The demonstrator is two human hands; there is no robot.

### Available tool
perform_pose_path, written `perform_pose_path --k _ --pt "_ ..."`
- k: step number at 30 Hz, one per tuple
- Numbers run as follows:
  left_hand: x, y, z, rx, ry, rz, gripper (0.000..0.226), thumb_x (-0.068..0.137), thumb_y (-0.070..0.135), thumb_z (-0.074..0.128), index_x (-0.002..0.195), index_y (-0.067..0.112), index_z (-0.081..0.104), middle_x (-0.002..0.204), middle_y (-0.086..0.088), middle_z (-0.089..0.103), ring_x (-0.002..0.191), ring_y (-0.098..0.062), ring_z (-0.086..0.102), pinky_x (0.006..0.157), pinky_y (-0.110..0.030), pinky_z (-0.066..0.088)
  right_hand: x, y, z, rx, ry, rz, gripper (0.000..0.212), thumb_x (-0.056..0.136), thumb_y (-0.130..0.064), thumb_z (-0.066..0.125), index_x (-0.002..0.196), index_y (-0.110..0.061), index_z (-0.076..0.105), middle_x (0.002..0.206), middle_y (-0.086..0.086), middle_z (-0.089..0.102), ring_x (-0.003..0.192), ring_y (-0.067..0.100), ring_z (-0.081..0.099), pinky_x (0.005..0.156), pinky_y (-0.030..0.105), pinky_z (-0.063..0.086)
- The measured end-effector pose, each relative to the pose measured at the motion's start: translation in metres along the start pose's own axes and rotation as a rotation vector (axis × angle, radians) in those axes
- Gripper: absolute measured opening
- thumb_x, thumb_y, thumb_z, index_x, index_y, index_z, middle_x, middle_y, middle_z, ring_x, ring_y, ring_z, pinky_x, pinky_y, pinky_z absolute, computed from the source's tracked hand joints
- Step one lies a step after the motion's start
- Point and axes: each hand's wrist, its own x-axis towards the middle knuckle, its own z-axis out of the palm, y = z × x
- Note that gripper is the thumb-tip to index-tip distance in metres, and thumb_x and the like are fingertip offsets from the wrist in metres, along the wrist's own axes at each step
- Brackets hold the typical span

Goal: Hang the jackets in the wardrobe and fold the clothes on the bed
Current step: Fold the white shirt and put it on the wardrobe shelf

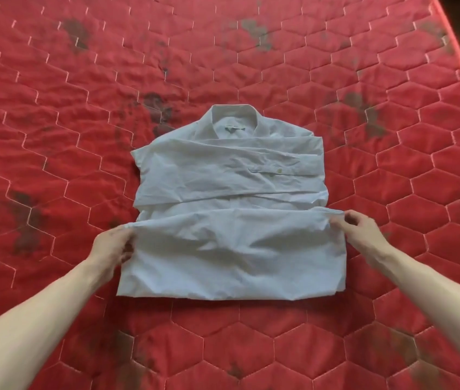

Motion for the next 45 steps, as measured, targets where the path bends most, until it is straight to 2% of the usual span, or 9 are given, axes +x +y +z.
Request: perform_pose_path --k 3,9,20,23,25,30,32,39,45 --pt "0.008 -0.003 -0.004 0.31 0.086 0.239 0.016 0.089 0.02 0.078 0.082 0.006 0.077 0.081 -0.003 0.071 0.075 -0.018 0.058 0.064 -0.032 0.044 0.004 -0.012 0.005 0.026 -0.016 -0.023 0.013 0.095 -0.023 0.075 0.1 -0.011 0.078 0.094 -0.002 0.073 0.081 0.008 0.063 0.061 0.005 0.046" --pt "0.001 0.012 0.002 0.258 0.315 0.51 0.031 0.1 0.015 0.055 0.076 -0.002 0.045 0.072 -0.004 0.041 0.068 -0.019 0.037 0.064 -0.043 0.035 -0.002 -0.034 0.007 -0.108 0.257 -0.354 0.005 0.097 -0.015 0.071 0.093 -0.014 0.073 0.079 -0.006 0.071 0.076 0.001 0.063 0.071 0.01 0.042" --pt "0.03 0.01 0.022 0.329 0.319 0.363 0.028 0.078 0.033 0.051 0.062 0.015 0.037 0.061 0.003 0.035 0.059 -0.024 0.035 0.057 -0.039 0.033 0.043 -0.017 0.04 -0.437 0.29 -0.216 0.019 0.1 -0.034 0.063 0.101 -0.016 0.069 0.093 0.012 0.074 0.093 0.037 0.068 0.08 0.046 0.052" --pt "0.032 0.005 0.021 0.535 0.416 0.354 0.02 0.085 0.032 0.056 0.079 0.012 0.053 0.079 -0.004 0.056 0.083 -0.035 0.053 0.074 -0.045 0.041 0.046 -0.018 0.045 -0.605 0.399 -0.299 0.029 0.1 -0.038 0.053 0.108 -0.013 0.068 0.103 0.014 0.069 0.1 0.039 0.06 0.087 0.048 0.044" --pt "0.03 -0.004 0.021 0.757 0.504 0.599 0.019 0.09 0.027 0.054 0.102 0.013 0.058 0.107 -0.013 0.056 0.104 -0.038 0.049 0.09 -0.051 0.037 0.041 -0.015 0.048 -0.698 0.467 -0.397 0.034 0.1 -0.034 0.051 0.124 -0.014 0.062 0.123 0.013 0.062 0.114 0.036 0.053 0.094 0.05 0.041" --pt "0.01 -0.032 0.054 1.122 -0.064 1.477 0.047 0.09 0.027 0.051 0.134 0.013 0.06 0.14 -0.016 0.058 0.125 -0.038 0.052 0.104 -0.05 0.036 0.006 -0.005 0.08 -0.908 0.002 -1.067 0.05 0.106 -0.031 0.045 0.154 -0.016 0.047 0.163 0.01 0.041 0.149 0.031 0.039 0.118 0.045 0.03" --pt "0.009 -0.044 0.076 1.269 -0.228 1.434 0.057 0.095 0.033 0.049 0.149 0.016 0.056 0.156 -0.012 0.051 0.145 -0.035 0.045 0.117 -0.053 0.033 -0.004 0.008 0.094 -1.042 -0.163 -1.082 0.057 0.107 -0.045 0.038 0.16 -0.024 0.04 0.17 0.002 0.028 0.157 0.025 0.027 0.125 0.047 0.024" --pt "0.046 -0.041 0.094 1.416 -0.235 1.107 0.074 0.1 0.066 0.032 0.167 0.036 0.016 0.176 0.003 0.007 0.162 -0.031 0.005 0.119 -0.077 0.007 0.012 0.04 0.098 -0.975 0.037 -0.576 0.069 0.104 -0.056 0.03 0.166 -0.031 0.018 0.175 0.0 0.01 0.161 0.023 0.007 0.127 0.047 0.014" --pt "0.026 -0.049 0.064 1.317 -0.2 1.233 0.076 0.1 0.061 0.041 0.159 0.013 0.041 0.161 -0.014 0.04 0.146 -0.036 0.043 0.121 -0.056 0.025 -0.007 0.041 0.086 -0.951 0.098 -0.76 0.067 0.103 -0.049 0.042 0.161 -0.018 0.035 0.171 0.011 0.024 0.157 0.029 0.025 0.125 0.052 0.026"
